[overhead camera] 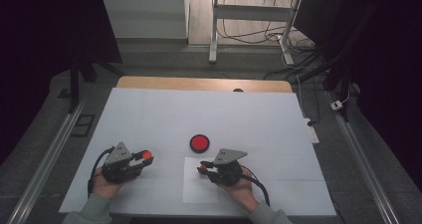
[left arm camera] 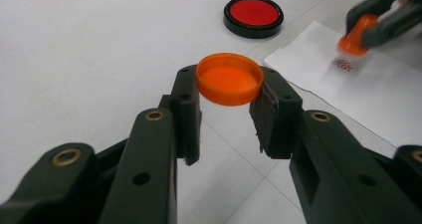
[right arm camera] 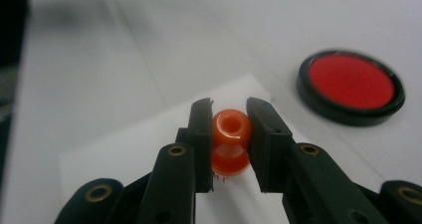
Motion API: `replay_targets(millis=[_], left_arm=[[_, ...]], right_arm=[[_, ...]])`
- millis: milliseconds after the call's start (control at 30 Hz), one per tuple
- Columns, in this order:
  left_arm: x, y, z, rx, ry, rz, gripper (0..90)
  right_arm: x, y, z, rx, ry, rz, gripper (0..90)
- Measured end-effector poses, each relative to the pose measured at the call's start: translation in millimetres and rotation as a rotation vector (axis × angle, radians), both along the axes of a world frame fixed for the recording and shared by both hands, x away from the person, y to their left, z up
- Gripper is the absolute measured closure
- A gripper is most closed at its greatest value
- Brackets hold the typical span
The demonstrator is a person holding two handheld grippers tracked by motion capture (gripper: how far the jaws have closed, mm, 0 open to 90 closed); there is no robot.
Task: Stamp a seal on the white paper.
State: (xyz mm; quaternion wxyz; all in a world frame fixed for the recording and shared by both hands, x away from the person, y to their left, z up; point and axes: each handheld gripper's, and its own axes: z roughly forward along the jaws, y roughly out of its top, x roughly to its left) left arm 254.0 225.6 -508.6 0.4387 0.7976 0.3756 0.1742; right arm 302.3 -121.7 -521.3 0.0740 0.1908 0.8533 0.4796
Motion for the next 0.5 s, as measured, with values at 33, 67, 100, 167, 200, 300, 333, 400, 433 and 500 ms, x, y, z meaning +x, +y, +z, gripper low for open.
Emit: replay_targets(millis=[33, 67, 100, 167, 200, 300, 333, 400, 433, 500], left_arm=[[0.0, 0.1, 0.0, -0.001, 0.0, 0.0, 64.9], [0.0, 0.1, 0.0, -0.001, 0.0, 0.0, 65.0], [-0.1, 0.1, 0.1, -0.001, 0.0, -0.001, 64.9], [-0.3, -0.3, 0.2, 0.0, -0.002, 0.0, 64.9], [-0.4, -0.5, 0.2, 0.0, -0.002, -0.001, 64.9], [-0.4, -0.8, 0.2, 0.002, -0.002, -0.003, 64.9], [-0.3, -0.7, 0.1, 0.003, -0.003, -0.003, 64.9], [-0.1, -0.6, 0.0, 0.003, -0.001, -0.004, 64.9], [-0.2, -0.6, -0.1, 0.002, -0.002, -0.003, 64.9], [-0.4, -0.5, 0.2, 0.003, -0.002, -0.005, 64.9]], right_arm=[[1.0, -2.8, 2.6, 0.018, 0.006, -0.011, 72.1], [1.9, -5.5, 4.3, 0.03, 0.011, -0.017, 72.1], [2.6, -7.8, 5.3, 0.043, 0.019, -0.022, 72.1], [4.2, -11.7, 6.7, 0.064, 0.025, -0.034, 72.1], [5.2, -13.5, 7.7, 0.069, 0.031, -0.037, 72.1], [6.9, -16.9, 9.9, 0.08, 0.038, -0.042, 72.1], [7.0, -17.4, 10.5, 0.083, 0.037, -0.045, 72.1], [7.5, -18.3, 11.4, 0.087, 0.036, -0.046, 72.1], [7.7, -18.6, 11.7, 0.088, 0.036, -0.047, 72.1], [7.7, -18.9, 12.3, 0.086, 0.037, -0.046, 72.1]])
